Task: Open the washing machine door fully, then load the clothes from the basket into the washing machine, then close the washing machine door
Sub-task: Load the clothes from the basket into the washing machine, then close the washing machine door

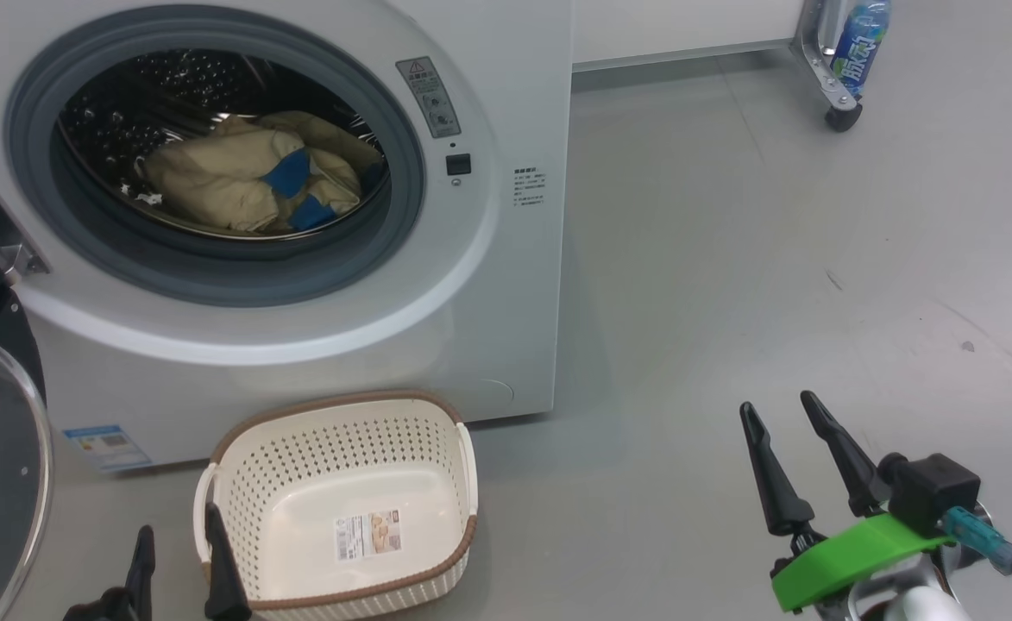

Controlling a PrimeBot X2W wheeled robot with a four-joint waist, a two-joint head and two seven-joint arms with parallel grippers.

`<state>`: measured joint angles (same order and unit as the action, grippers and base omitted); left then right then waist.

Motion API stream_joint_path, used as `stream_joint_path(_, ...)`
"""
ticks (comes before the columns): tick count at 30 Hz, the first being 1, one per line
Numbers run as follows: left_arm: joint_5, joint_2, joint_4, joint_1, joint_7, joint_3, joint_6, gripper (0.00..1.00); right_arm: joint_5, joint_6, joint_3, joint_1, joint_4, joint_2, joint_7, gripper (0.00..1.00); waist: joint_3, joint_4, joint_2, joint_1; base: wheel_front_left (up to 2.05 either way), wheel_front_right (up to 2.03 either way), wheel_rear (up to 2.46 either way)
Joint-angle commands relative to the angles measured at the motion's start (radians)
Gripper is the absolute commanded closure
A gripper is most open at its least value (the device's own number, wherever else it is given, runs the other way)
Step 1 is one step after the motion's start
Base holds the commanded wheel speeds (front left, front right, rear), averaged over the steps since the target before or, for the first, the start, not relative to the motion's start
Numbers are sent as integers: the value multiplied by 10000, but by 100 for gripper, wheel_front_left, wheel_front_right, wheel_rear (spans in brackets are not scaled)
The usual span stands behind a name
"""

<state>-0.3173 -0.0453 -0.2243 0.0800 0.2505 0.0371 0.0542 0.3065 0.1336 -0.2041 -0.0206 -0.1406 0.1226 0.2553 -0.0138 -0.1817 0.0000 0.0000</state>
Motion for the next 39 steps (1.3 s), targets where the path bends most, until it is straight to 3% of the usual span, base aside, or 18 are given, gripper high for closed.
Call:
stream_joint_path(1,3,-49,363,-266,112,-320,55,0,-77,-29,-170,192,330,182,65,0,-7,-2,0,0,0,0,0)
stream_joint_path(25,393,-49,237,-318,113,-240,19,0,-56,-29,-219,213,314,171,65,0,53,-10,0,0,-7,7,0)
stream_joint_path(39,402,-49,174,-344,113,-218,53,0,-54,-29,-229,250,279,146,65,0,77,-23,0,0,-166,166,0)
